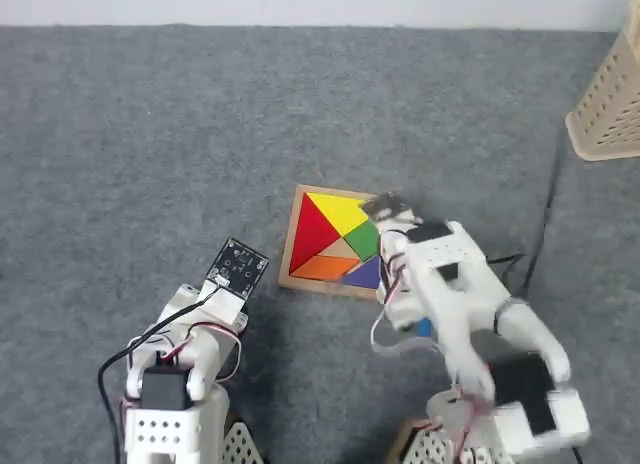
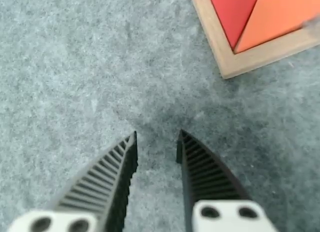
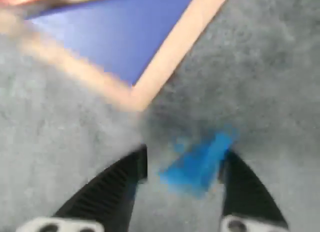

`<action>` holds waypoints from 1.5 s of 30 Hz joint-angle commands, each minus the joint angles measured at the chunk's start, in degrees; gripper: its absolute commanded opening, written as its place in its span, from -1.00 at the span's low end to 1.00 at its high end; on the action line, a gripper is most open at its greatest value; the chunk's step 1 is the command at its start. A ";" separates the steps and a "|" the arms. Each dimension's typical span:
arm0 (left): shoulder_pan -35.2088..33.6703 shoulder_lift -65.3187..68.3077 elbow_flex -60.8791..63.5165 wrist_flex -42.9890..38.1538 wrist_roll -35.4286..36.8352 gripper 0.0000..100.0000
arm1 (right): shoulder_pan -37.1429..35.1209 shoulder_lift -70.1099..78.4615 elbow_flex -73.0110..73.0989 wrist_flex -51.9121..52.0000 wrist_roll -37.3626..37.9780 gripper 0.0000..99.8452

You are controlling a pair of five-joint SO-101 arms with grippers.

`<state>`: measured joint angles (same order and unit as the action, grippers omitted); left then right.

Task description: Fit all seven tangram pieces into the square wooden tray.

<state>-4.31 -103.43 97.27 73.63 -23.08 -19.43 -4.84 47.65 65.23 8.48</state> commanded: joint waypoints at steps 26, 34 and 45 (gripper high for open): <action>-0.26 -1.23 -0.75 0.00 0.44 -0.76 | 13.49 3.65 -13.01 -0.75 -2.64 -0.92; -0.26 -1.23 -0.75 0.00 0.44 -0.76 | 14.99 3.56 -23.65 8.04 1.23 -0.91; -0.26 -1.23 -0.75 0.00 0.44 -0.76 | 8.13 6.02 -30.86 10.42 -4.40 -0.67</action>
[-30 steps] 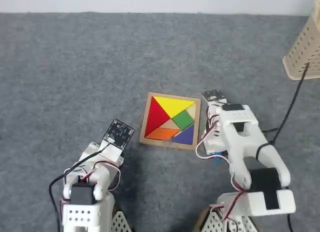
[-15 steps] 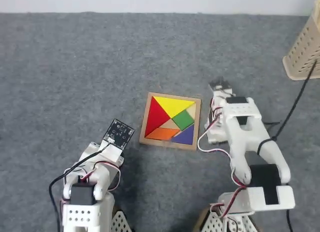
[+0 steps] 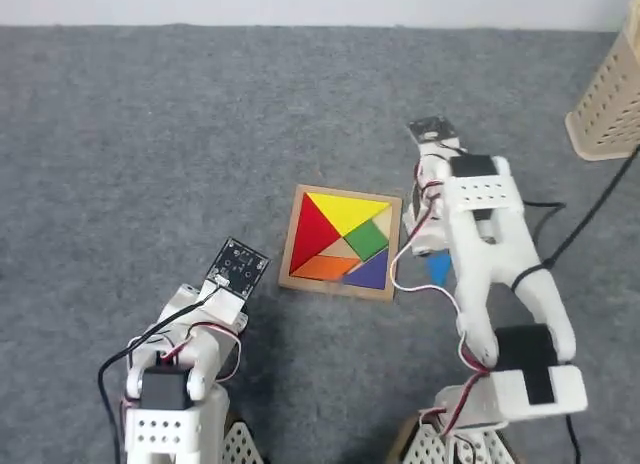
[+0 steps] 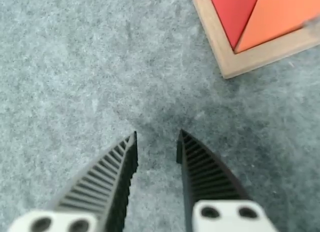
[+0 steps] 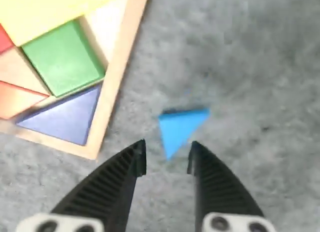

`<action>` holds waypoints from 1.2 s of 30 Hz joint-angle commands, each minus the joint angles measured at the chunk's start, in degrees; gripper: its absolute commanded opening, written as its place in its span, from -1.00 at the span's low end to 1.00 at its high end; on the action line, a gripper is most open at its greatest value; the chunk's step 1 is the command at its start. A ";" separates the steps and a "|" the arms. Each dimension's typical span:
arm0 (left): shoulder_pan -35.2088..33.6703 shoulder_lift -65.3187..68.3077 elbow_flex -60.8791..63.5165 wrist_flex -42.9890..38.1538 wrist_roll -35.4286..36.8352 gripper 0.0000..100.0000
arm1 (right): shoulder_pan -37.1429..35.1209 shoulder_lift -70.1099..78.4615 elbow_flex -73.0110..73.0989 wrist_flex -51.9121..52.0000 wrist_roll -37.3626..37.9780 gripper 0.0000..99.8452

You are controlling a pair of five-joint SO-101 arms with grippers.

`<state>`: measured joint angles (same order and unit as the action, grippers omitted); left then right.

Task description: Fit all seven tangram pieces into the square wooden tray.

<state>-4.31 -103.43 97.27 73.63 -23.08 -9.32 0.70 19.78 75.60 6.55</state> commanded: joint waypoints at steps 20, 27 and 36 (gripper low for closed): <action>-0.26 -1.23 -0.75 0.00 0.44 -0.76 | 7.60 13.76 0.09 -6.81 -5.01 -0.67; -0.26 -1.23 -0.75 0.00 0.44 -0.76 | 8.22 13.67 0.09 -5.93 -4.92 -0.67; -0.26 -1.23 -0.75 0.00 0.44 -0.76 | 8.22 4.70 10.20 -12.44 -4.22 -0.67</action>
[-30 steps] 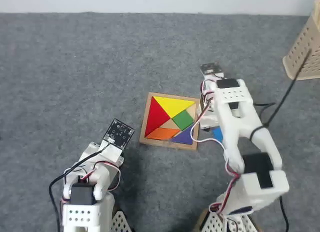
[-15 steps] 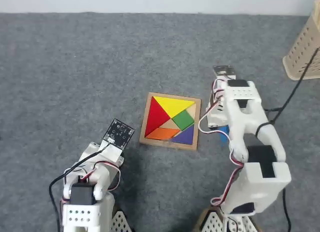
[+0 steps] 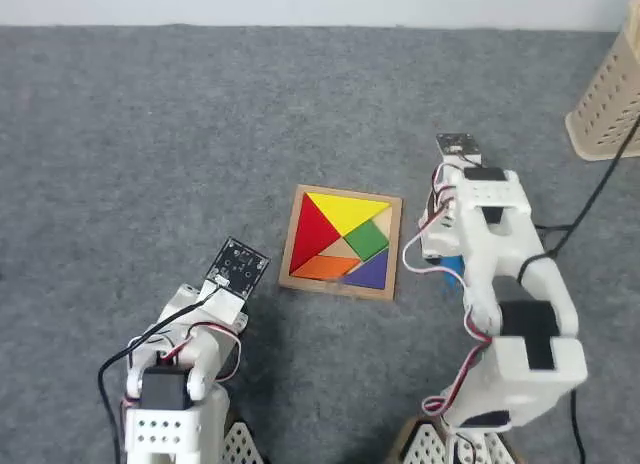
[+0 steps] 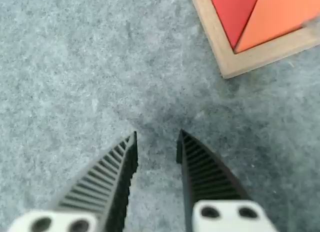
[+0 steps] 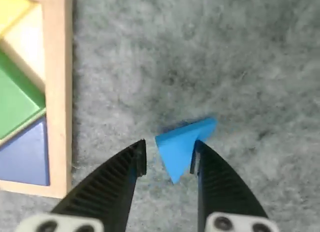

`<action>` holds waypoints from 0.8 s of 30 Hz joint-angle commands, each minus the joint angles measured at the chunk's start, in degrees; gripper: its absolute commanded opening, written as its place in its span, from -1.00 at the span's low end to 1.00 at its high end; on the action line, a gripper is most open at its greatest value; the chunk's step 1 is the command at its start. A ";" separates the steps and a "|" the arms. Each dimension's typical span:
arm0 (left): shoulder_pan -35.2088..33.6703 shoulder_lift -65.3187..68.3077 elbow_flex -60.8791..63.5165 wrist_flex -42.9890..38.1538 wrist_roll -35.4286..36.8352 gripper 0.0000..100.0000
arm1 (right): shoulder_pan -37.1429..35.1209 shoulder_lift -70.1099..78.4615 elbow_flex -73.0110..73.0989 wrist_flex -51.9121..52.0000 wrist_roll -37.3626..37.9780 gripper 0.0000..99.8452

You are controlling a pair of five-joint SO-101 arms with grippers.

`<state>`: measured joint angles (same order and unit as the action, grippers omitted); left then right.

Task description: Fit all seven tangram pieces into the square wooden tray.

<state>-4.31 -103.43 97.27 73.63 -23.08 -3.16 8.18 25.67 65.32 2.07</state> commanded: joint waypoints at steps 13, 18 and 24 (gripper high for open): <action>-0.26 -1.23 -0.75 0.00 0.44 -0.76 | 6.55 -0.57 4.48 -2.15 -1.76 -0.72; -0.26 -1.23 -0.75 0.00 0.44 -0.76 | 6.55 -3.47 3.16 -2.15 -1.76 -0.88; -0.26 -1.23 -0.75 0.00 0.44 -0.76 | 3.65 -6.99 1.67 -1.63 -1.76 -0.99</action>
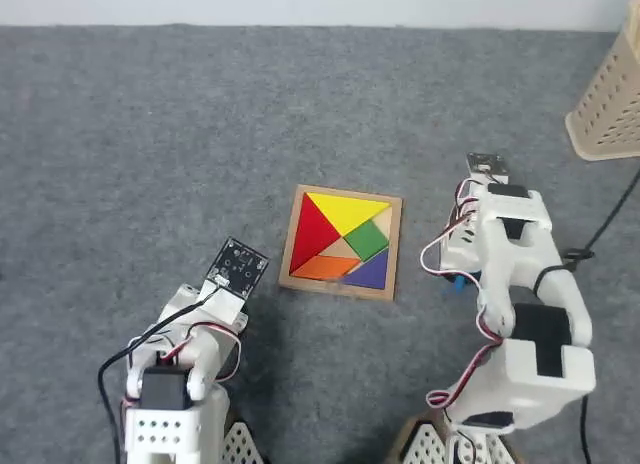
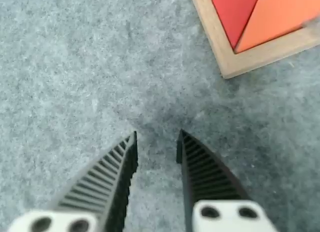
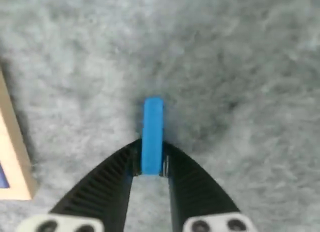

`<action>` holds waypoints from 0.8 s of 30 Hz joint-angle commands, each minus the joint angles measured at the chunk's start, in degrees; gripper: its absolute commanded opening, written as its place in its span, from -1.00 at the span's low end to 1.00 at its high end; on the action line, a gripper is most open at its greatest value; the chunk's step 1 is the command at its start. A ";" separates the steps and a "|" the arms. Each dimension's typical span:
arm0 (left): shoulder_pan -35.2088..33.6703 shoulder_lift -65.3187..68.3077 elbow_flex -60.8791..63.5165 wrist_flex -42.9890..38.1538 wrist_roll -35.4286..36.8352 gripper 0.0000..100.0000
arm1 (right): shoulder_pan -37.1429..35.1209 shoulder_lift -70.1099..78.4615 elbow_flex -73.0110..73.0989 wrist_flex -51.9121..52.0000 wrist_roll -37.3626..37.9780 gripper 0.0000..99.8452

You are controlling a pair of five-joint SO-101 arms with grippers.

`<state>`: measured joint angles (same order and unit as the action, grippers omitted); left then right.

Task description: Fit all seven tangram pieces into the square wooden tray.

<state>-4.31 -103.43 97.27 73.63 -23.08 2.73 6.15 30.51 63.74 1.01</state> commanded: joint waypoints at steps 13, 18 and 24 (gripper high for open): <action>-0.26 -1.23 -0.75 0.00 0.44 -0.76 | -18.86 -4.70 -23.03 7.96 -0.18 -0.99; -0.26 -1.23 -0.75 0.00 0.44 -0.76 | -20.97 5.23 -29.63 8.04 -0.70 -0.99; -0.26 -1.23 -0.75 0.00 0.44 -0.76 | -20.62 14.99 -36.22 8.57 -6.51 -0.99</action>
<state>-4.31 -103.43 97.27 73.63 -23.08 -17.76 20.48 -0.62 71.03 -1.45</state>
